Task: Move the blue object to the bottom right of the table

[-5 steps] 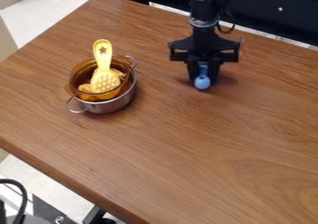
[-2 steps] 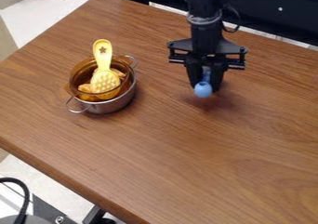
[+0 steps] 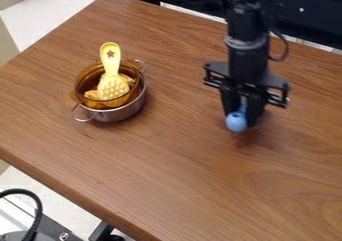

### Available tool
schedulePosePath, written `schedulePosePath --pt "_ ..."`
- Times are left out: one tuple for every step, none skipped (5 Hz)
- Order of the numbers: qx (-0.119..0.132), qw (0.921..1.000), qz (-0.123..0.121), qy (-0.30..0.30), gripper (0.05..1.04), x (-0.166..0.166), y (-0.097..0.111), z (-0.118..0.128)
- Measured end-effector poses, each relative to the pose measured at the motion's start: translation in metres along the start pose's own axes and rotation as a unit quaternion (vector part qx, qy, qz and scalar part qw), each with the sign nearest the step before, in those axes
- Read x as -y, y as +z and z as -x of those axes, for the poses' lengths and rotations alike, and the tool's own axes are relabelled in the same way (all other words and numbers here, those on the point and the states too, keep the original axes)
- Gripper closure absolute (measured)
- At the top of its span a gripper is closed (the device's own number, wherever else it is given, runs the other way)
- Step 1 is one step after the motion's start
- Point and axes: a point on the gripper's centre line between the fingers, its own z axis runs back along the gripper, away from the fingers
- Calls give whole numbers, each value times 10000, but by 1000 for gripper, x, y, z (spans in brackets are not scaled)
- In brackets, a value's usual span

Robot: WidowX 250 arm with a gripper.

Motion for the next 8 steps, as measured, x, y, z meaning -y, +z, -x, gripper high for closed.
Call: schedulePosePath --pt "-59 9982 47 -590 771 17 -4 7" --pt "-255 9860 158 -1641 770 28 -11 22" --pt "-413 9652 297 -2564 770 36 -18 37" --pt "-415 9559 407 -2880 770 47 -21 44" --pt "-584 9505 553 -3002 771 55 -20 51" --pt "-501 9513 541 -2993 770 57 -21 50" --pt "-387 9540 524 -2927 770 59 -22 48" --pt "-375 9568 604 -2820 771 60 -22 47"
